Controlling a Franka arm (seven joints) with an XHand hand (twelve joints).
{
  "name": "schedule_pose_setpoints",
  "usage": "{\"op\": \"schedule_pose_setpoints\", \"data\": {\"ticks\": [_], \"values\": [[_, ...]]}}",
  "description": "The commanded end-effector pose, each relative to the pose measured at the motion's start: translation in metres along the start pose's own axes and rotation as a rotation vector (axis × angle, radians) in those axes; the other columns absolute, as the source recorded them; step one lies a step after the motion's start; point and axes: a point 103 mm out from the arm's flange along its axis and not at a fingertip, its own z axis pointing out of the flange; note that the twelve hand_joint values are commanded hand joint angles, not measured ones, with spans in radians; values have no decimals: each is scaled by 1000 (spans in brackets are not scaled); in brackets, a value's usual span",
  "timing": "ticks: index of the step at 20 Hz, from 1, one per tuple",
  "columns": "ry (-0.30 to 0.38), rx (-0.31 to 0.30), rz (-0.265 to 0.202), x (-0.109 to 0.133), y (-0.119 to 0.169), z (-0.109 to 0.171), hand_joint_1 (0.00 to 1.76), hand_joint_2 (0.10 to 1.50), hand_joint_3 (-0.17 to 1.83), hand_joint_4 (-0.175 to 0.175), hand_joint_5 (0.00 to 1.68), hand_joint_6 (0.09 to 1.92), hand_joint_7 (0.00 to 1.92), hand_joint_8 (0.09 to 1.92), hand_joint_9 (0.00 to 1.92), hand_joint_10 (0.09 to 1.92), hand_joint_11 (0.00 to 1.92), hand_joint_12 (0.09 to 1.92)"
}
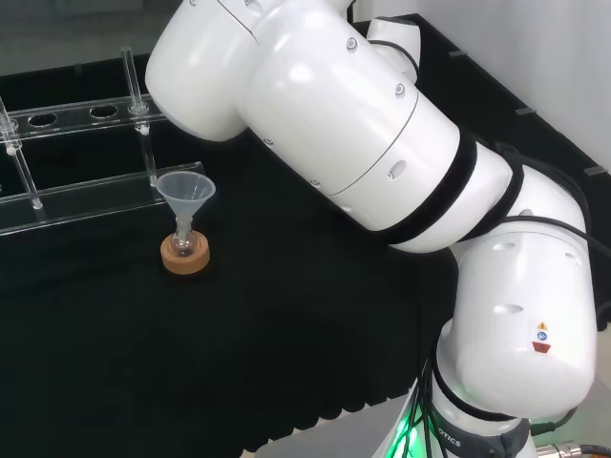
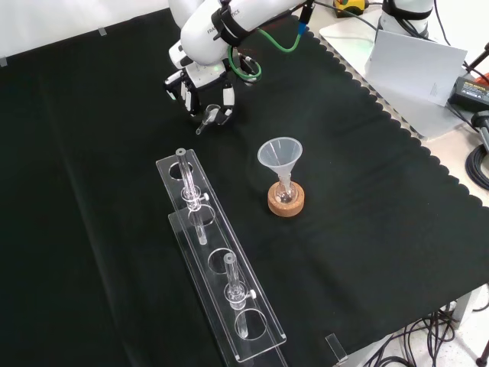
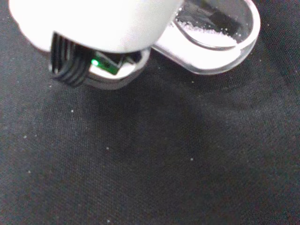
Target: Pick up the weighing funnel.
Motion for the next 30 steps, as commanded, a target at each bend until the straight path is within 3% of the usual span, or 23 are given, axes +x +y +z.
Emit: {"op": "schedule_pose_setpoints", "data": {"ticks": [1,14,17,21,24,29,30], "values": [[1,4,11,-2,3,1,1101,380,682,175,1185,511,1525,166,1155,288,113,1517],[-8,-5,38,-1,2,4,1130,377,687,175,1182,483,1630,132,1253,276,165,1497],[-9,-13,38,-1,1,3,1384,355,925,175,1160,505,1681,87,1262,263,164,1496],[-5,-27,38,-1,0,1,1437,349,976,175,1165,529,1701,87,1269,256,168,1499],[-5,-30,43,-2,-1,0,1198,350,776,175,1206,511,1706,87,1280,244,181,1492],[-12,-38,42,-3,-3,0,1144,359,712,175,1237,502,1725,87,1291,237,194,1488],[-14,-42,42,-3,-4,-1,1151,438,695,175,1322,423,1730,87,1295,237,196,1490]]}}
